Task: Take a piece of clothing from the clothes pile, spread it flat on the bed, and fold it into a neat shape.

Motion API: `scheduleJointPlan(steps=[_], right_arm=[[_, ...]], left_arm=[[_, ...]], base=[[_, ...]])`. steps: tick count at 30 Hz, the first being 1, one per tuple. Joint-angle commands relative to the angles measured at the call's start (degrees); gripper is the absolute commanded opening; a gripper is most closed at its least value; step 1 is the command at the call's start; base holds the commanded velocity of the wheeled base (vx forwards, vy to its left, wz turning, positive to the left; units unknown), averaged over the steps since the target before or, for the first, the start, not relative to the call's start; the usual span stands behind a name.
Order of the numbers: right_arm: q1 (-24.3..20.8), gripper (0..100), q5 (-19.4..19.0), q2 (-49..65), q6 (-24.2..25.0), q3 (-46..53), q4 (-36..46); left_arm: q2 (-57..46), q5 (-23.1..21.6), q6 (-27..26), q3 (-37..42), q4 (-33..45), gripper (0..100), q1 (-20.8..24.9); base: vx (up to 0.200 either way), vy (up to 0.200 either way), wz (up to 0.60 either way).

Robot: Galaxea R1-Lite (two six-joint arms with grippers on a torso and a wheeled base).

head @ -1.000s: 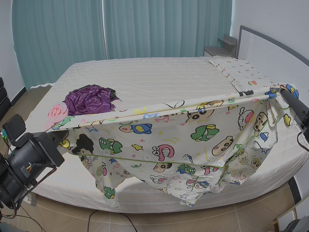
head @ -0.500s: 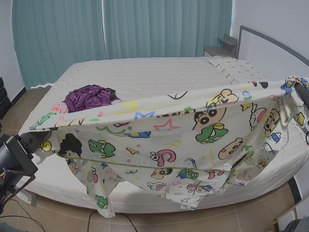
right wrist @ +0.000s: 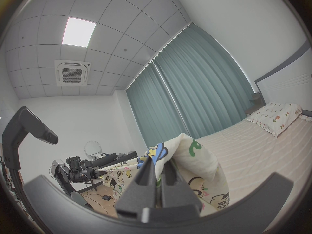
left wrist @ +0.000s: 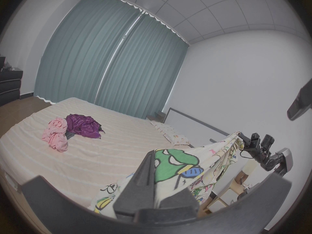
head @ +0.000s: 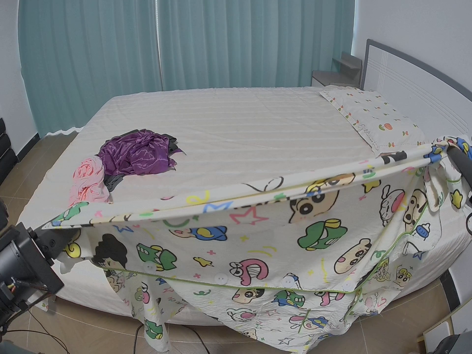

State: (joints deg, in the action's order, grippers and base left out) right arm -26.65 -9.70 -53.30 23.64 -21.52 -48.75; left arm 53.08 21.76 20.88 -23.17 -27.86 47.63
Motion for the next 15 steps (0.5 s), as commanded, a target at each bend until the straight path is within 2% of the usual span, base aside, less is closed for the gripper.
scheduleJointPlan(steps=[1, 7, 10, 15], right_arm=[[2.48, 0, -0.14, -1.28, 0.01, 0.60, 1.90], [5.99, 0, -0.14, -5.24, -0.08, 2.18, 2.26], [7.66, 0, -0.14, -7.61, -0.08, 2.44, 1.90], [9.86, 0, -0.14, -11.13, -0.17, 2.27, 1.82]], left_arm=[[5.72, 0.21, 0.74, 2.43, -0.09, 0, -0.17], [11.26, -0.40, 5.66, 1.29, -0.27, 0, -0.61], [14.25, -1.55, 6.01, 1.20, -0.27, 0, -1.05], [19.70, -3.39, 6.01, -0.64, -0.97, 0, -4.56]], base=[[0.000, 0.000, 0.00], [0.000, 0.000, 0.00], [0.000, 0.000, 0.00], [0.200, 0.000, 0.00]])
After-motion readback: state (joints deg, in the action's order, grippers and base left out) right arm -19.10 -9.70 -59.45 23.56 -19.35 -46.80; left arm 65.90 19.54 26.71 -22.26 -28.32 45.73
